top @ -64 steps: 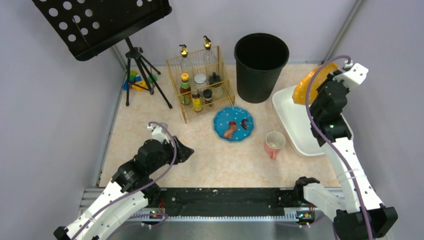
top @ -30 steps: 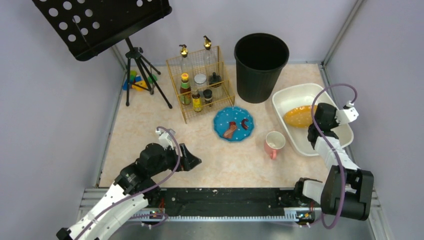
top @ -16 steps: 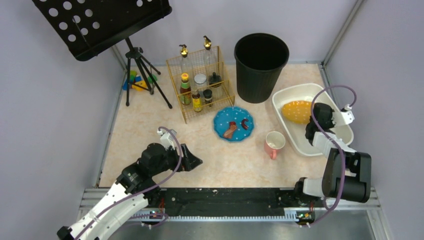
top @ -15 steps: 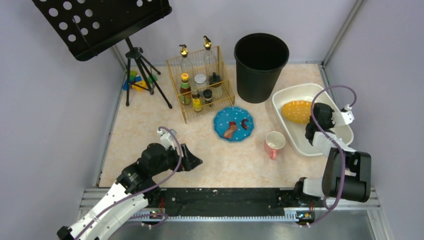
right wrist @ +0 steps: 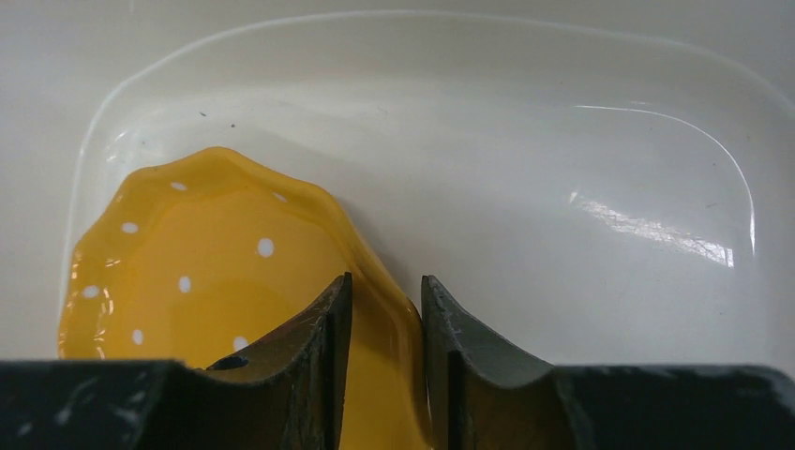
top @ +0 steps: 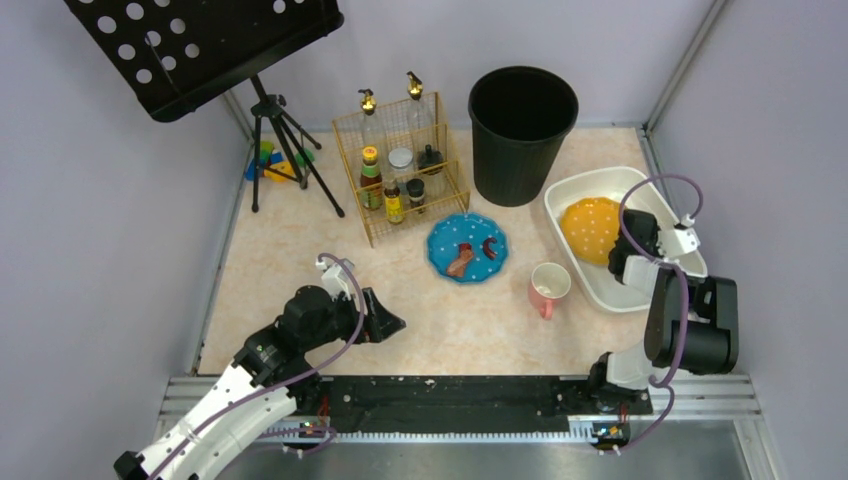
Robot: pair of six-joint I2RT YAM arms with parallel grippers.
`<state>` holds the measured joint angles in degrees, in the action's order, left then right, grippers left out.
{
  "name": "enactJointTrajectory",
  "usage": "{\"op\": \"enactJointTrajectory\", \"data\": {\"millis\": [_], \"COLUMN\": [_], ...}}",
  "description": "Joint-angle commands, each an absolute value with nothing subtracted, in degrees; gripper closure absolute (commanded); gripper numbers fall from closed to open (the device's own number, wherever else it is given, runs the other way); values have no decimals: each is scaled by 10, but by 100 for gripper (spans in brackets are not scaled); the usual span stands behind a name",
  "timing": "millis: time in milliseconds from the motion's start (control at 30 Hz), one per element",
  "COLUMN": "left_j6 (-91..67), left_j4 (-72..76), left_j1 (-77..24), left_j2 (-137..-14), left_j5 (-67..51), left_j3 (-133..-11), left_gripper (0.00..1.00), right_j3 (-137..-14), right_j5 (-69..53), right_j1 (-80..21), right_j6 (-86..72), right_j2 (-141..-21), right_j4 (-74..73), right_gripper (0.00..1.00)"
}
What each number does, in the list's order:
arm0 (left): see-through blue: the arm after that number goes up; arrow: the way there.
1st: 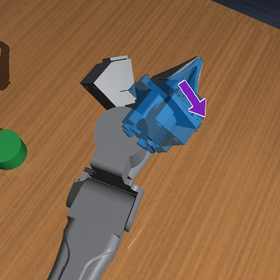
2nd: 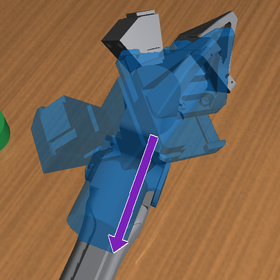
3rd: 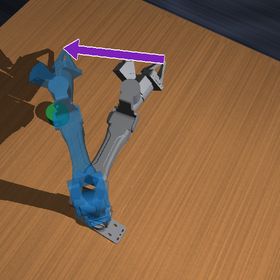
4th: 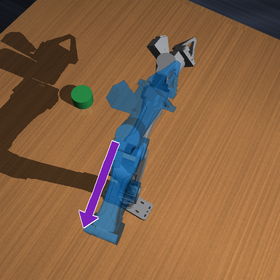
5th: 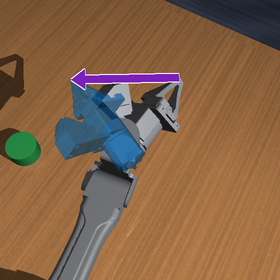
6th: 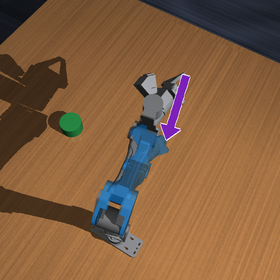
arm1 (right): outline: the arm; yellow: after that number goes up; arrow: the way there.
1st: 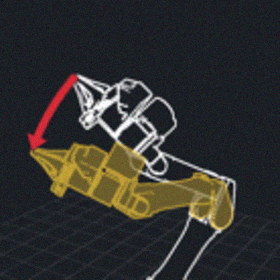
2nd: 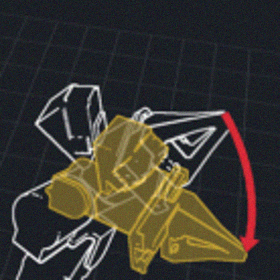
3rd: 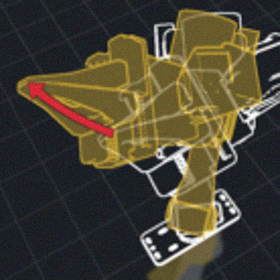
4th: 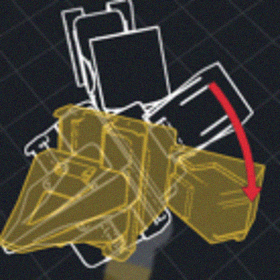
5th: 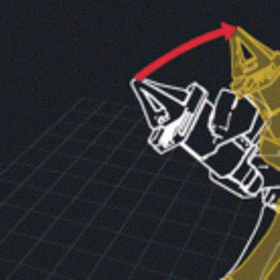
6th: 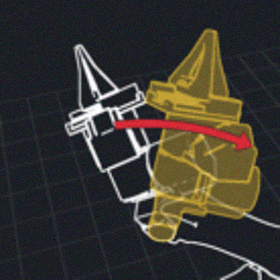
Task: Clear the kitchen counter
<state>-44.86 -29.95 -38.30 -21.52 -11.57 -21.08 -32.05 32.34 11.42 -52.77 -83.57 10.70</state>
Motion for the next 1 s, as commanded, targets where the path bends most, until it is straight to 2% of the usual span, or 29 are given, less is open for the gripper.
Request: {"op": "enactJointTrajectory", "data": {"millis": [0, 367, 633, 967], "left_j6": [-445, -445, -443, -444], "left_j4": [-272, -271, -260, -228], "left_j1": [-385, -384, -384, -384], "left_j2": [-215, -225, -239, -271], "left_j5": [-122, -120, -119, -108], "left_j3": [-209, -211, -222, -232], "left_gripper": [4, 4, 4, 4], "right_j3": [-351, -390, -431, -459], "right_j5": [316, 317, 297, 258], "right_j1": [123, 134, 134, 94], "right_j6": [-529, -534, -491, -379], "right_j2": [-848, -881, -807, -653], "right_j4": [105, 84, 3, -74], "right_gripper": [67, 59, 43, 41]}}
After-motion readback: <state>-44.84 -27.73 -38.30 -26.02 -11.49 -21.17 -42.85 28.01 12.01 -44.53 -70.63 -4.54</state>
